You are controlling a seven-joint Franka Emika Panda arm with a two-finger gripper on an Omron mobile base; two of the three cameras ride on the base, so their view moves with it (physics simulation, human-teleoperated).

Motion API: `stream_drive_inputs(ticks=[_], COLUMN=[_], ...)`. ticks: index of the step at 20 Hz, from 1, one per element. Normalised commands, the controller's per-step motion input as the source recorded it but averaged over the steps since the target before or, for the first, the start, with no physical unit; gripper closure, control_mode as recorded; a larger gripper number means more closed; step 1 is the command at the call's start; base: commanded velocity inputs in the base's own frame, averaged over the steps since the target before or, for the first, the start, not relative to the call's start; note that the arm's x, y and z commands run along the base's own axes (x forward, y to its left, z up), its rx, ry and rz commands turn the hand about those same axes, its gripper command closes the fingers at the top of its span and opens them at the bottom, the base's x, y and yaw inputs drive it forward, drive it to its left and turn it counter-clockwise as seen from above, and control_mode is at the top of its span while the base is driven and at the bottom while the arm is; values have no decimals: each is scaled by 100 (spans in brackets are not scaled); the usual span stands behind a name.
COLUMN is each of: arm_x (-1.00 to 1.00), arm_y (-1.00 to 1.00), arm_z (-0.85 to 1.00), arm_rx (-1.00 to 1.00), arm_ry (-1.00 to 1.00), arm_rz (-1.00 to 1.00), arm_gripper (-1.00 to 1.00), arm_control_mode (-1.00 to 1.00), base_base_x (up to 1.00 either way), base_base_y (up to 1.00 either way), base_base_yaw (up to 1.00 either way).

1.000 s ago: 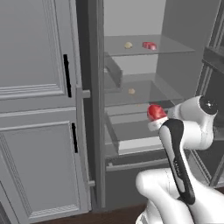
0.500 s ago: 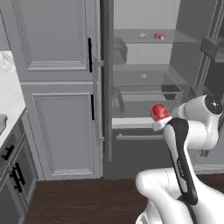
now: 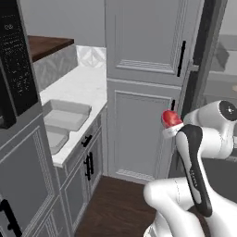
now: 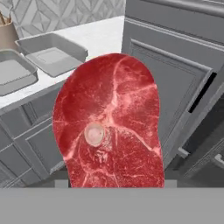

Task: Place one garlic and one steak in each tupperware on the nearby counter, to pack two identical lunches.

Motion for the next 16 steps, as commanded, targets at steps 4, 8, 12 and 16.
stream_drive_inputs(ticks=[4,8,12,16], arm_x=[0,0,0,0], arm_y=[0,0,0,0], arm_z=[0,0,0,0], arm_rx=[0,0,0,0], arm_ry=[0,0,0,0], arm_rz=[0,0,0,0], arm_gripper=[100,100,100,100], arm_control_mode=[100,100,100,100], base_base_x=[100,100,96,79], base_base_y=[23,0,24,51], base_base_yaw=[35,18,24,29])
